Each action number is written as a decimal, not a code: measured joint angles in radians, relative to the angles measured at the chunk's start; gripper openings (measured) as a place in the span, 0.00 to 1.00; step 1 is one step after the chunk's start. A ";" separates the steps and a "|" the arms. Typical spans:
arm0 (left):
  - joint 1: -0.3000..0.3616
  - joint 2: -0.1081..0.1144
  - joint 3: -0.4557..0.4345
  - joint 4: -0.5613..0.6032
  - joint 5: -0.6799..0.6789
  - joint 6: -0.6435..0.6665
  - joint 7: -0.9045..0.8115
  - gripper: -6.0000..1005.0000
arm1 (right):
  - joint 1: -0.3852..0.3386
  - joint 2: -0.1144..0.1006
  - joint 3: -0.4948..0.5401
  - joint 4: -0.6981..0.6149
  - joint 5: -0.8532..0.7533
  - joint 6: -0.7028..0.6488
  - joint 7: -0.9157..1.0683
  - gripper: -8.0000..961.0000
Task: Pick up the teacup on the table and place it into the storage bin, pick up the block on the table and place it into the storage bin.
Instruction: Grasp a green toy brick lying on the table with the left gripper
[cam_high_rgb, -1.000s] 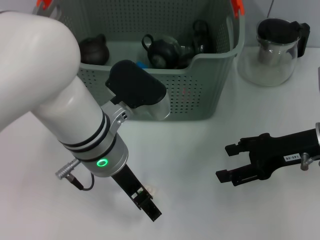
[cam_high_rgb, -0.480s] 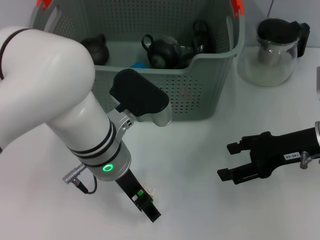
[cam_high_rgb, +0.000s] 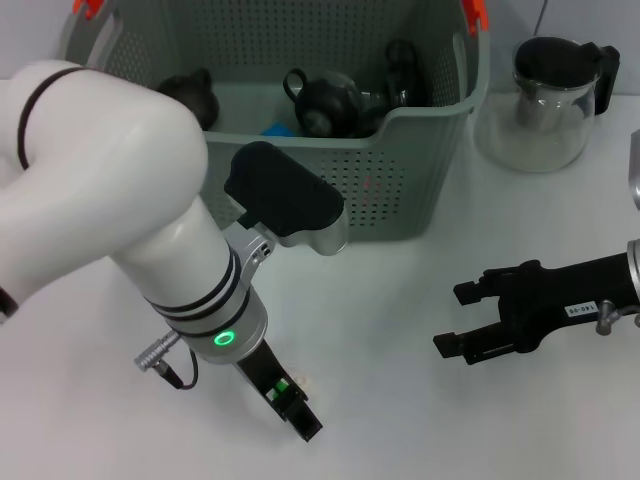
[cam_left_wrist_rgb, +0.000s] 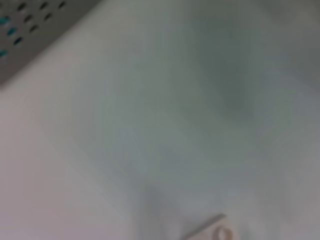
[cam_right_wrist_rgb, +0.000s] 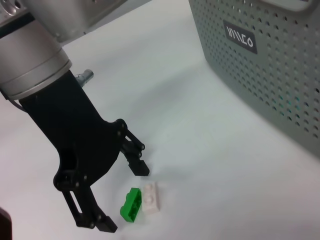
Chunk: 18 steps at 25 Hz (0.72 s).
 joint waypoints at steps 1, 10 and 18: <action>0.000 0.000 0.005 0.000 0.005 -0.002 -0.005 0.92 | 0.000 0.000 0.000 0.000 0.000 0.001 0.000 0.97; -0.007 0.000 0.024 0.003 0.010 -0.007 -0.014 0.86 | -0.001 0.000 0.003 0.001 -0.001 0.008 0.000 0.97; -0.008 0.000 0.025 0.004 0.010 -0.008 -0.018 0.64 | -0.002 0.000 0.004 0.001 -0.001 0.011 0.000 0.97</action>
